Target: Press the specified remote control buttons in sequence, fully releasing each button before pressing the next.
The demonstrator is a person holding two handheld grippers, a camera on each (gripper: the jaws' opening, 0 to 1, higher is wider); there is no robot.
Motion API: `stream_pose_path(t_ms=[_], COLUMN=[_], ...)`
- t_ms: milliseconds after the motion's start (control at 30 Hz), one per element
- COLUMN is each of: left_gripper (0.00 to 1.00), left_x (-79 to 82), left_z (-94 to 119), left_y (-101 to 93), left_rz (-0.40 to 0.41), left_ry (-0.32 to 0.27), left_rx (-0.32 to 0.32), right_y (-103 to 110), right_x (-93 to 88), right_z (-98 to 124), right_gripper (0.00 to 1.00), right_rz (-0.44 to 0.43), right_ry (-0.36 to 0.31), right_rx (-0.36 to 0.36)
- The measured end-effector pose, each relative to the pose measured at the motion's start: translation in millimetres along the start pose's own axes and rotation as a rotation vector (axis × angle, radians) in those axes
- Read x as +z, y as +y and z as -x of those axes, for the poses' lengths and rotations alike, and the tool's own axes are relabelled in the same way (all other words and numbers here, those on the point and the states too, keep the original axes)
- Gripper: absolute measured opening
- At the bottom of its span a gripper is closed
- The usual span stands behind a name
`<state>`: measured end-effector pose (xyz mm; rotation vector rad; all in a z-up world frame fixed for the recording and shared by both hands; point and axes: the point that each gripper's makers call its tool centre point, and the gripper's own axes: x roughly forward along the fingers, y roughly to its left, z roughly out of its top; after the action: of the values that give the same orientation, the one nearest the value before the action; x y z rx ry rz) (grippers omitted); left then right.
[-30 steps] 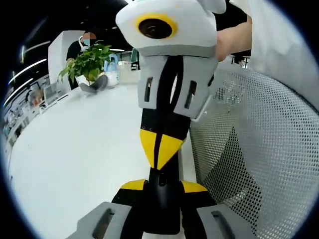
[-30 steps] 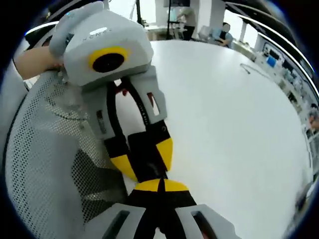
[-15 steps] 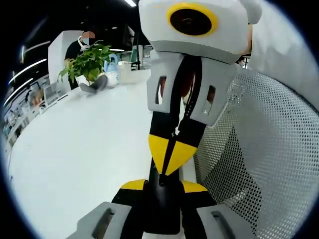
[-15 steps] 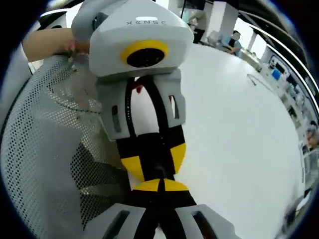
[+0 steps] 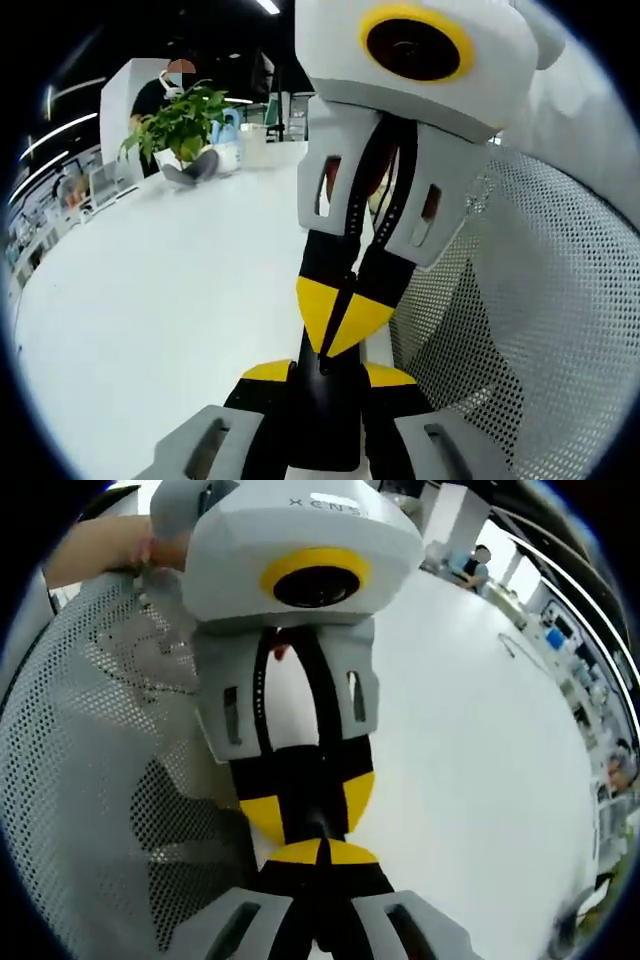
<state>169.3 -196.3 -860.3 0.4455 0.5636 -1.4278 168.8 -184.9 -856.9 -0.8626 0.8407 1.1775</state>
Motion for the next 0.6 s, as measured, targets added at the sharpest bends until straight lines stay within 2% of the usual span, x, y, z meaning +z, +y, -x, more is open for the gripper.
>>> stream_pose_path(t_ms=[200,300,600], left_gripper=[0.25,0.25,0.25], left_x=[-0.3,-0.3,-0.2], left_z=[0.0,0.4,0.8], left_y=[0.1,0.0,-0.2], left_rz=[-0.004,-0.004,-0.004], left_ry=[0.001,0.000,0.000], left_rx=[0.002,0.001,0.001], right_y=[-0.3,9.1,6.5], right_x=[1.2,4.5,5.8], right_z=[3.5,4.5,1.1], right_gripper=[0.00,0.00,0.00], right_rz=[-0.076,-0.094,-0.075], right_ry=[-0.060,-0.091,-0.063], right_rx=[0.036,0.079,0.067])
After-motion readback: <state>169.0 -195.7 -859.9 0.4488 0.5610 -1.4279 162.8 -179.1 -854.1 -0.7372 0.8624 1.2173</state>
